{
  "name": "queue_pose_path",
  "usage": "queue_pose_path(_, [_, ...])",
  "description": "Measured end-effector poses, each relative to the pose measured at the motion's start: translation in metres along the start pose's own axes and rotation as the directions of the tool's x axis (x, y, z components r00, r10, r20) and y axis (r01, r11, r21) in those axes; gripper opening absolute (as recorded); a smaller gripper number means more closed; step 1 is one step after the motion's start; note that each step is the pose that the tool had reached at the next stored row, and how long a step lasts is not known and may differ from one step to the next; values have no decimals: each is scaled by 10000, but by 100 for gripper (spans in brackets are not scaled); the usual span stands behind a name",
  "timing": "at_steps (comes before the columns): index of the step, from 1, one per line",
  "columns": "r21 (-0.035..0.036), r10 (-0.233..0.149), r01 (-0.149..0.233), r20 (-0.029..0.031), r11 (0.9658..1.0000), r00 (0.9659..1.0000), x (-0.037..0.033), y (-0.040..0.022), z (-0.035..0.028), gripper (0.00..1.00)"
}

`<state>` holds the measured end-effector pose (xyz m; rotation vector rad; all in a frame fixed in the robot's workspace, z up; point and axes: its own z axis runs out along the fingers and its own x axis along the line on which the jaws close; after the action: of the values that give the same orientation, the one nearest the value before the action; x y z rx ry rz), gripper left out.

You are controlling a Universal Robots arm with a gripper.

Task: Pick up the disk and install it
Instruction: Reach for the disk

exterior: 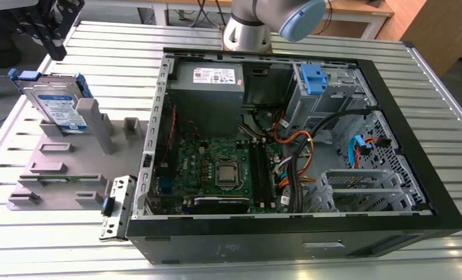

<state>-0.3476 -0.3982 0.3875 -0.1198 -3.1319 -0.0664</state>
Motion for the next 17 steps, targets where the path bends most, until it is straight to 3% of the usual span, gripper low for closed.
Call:
queue_pose_path(8, [-1, -1, 1, 0, 10000, 10000, 5, -3, 50, 11])
queue_pose_path(17, [-1, 0, 0, 0, 10000, 10000, 92, 4, 132, 11])
